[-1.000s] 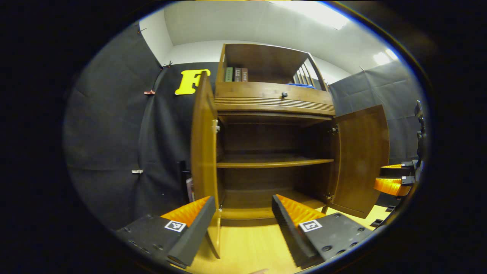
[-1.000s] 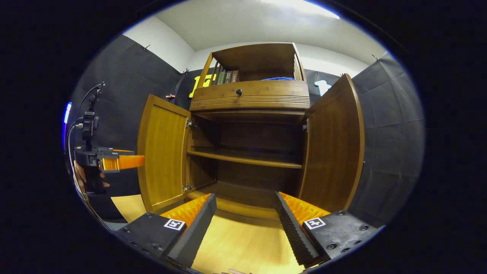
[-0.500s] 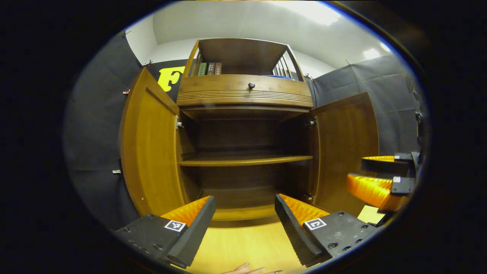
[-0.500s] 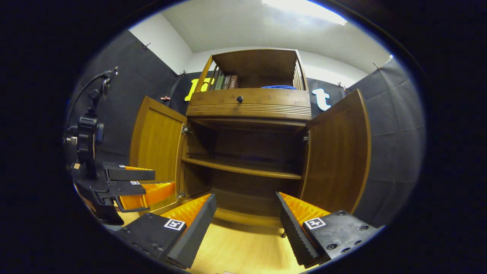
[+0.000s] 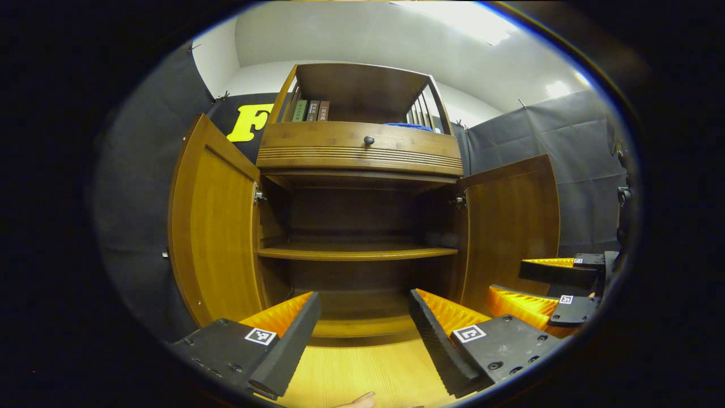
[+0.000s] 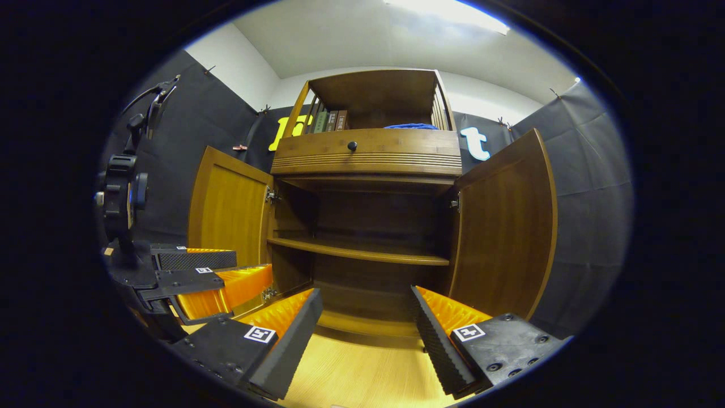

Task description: Open the right door of the double-door shoe cabinet with the right hand, and open the left door with the left hand.

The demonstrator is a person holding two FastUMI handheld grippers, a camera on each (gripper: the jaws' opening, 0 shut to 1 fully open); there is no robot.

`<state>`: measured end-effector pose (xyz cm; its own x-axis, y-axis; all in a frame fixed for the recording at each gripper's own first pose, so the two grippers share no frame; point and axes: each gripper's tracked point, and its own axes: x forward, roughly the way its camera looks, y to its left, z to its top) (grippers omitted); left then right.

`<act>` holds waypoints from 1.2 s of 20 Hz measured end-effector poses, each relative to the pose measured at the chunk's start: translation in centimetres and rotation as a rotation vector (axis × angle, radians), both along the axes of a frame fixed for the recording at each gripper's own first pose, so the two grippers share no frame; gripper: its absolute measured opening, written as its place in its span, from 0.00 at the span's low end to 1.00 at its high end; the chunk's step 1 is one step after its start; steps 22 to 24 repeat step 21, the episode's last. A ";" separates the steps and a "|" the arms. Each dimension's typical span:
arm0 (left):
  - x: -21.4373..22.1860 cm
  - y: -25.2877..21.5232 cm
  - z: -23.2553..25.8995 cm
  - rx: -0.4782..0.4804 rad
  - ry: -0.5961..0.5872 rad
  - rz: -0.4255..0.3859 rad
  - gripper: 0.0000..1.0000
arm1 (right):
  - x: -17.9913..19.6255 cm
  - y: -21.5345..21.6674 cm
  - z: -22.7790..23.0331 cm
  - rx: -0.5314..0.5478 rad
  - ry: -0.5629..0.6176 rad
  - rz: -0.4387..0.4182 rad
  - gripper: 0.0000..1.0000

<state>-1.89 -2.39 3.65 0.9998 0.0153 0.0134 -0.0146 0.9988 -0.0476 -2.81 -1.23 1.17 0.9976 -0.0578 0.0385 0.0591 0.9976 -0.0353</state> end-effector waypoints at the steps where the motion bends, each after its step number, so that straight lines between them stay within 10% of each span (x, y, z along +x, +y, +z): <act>1: -0.1 -0.1 0.1 0.000 -0.002 -0.001 1.00 | 0.0 0.1 0.1 0.002 -0.003 0.002 0.98; 24: -0.6 -1.0 0.3 -0.039 -0.014 0.003 0.98 | -0.3 -0.8 0.8 0.046 -0.024 0.007 0.98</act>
